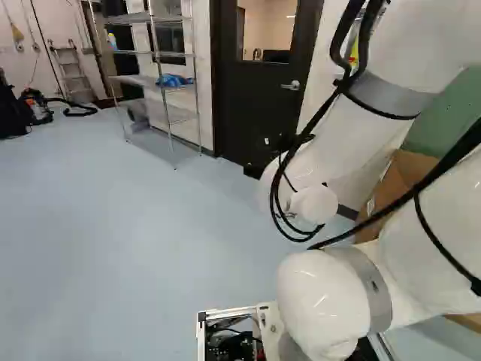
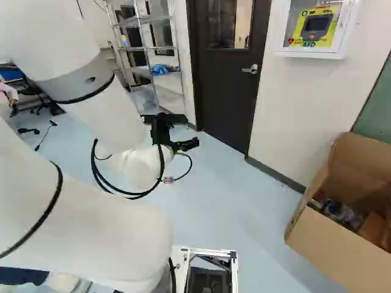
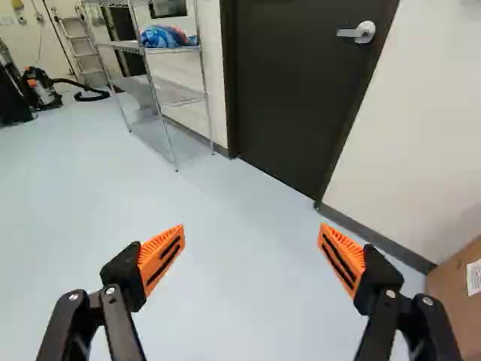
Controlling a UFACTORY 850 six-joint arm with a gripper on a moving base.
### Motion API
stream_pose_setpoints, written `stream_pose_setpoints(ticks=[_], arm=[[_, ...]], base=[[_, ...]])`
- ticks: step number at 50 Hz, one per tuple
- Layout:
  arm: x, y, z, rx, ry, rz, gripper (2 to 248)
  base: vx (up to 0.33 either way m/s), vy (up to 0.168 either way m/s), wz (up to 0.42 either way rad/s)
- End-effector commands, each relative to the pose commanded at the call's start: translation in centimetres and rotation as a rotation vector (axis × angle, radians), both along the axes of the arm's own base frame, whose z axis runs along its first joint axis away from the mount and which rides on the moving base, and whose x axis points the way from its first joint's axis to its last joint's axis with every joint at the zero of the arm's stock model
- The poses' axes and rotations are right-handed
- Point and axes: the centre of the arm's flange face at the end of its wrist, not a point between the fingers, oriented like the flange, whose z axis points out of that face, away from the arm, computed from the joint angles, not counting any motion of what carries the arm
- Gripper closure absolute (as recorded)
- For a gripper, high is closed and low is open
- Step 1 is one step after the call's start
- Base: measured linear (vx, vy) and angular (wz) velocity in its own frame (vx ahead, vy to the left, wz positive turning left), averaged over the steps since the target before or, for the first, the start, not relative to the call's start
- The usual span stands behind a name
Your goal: Open the door and move inside
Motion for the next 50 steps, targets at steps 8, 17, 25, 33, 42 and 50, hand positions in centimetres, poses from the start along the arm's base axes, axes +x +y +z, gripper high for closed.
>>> stream_pose_setpoints(ticks=[8, 17, 25, 33, 42, 50], arm=[[0.00, 0.00, 0.00, 0.000, 0.000, 0.000, 3], [0.00, 0.00, 0.00, 0.000, 0.000, 0.000, 3], [0.00, 0.00, 0.00, 0.000, 0.000, 0.000, 3], [0.00, 0.00, 0.00, 0.000, 0.000, 0.000, 3], [0.00, 0.00, 0.00, 0.000, 0.000, 0.000, 3], [0.00, 0.00, 0.00, 0.000, 0.000, 0.000, 3]], base=[[0.000, 0.000, 0.000], [0.000, 0.000, 0.000], [0.000, 0.000, 0.000], [0.039, -0.003, -0.023], [0.072, 0.027, -0.003], [0.092, 0.032, -0.012]])
